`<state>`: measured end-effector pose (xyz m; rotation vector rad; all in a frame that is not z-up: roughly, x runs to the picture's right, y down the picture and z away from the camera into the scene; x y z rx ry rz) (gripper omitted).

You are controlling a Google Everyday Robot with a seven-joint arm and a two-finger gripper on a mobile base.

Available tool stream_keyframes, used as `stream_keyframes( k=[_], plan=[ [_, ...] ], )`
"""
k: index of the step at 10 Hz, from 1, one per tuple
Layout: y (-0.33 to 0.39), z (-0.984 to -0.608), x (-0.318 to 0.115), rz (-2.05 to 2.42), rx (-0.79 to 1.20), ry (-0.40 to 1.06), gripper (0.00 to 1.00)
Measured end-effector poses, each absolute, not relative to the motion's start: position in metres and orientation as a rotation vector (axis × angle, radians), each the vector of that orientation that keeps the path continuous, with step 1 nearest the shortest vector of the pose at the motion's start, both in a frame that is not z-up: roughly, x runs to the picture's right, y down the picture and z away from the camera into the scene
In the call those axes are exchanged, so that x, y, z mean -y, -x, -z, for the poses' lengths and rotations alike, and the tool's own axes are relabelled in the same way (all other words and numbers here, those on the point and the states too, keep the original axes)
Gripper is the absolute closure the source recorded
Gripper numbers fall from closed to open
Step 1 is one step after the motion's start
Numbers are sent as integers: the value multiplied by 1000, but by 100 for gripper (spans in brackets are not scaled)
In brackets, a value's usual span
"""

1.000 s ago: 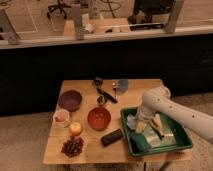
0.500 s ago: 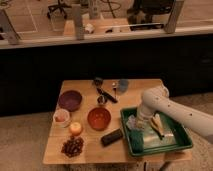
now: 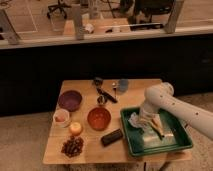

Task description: Place towel in plastic cup

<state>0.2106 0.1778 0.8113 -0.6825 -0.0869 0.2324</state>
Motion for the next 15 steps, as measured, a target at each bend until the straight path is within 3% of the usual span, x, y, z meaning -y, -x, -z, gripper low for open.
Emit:
stream_keyframes(
  k=[4, 7, 15],
  plan=[
    [-213, -761, -107, -241, 118, 573, 80],
    [-194, -760, -70, -201, 171, 503, 80],
    [-190, -762, -67, -186, 179, 495, 80]
  ],
)
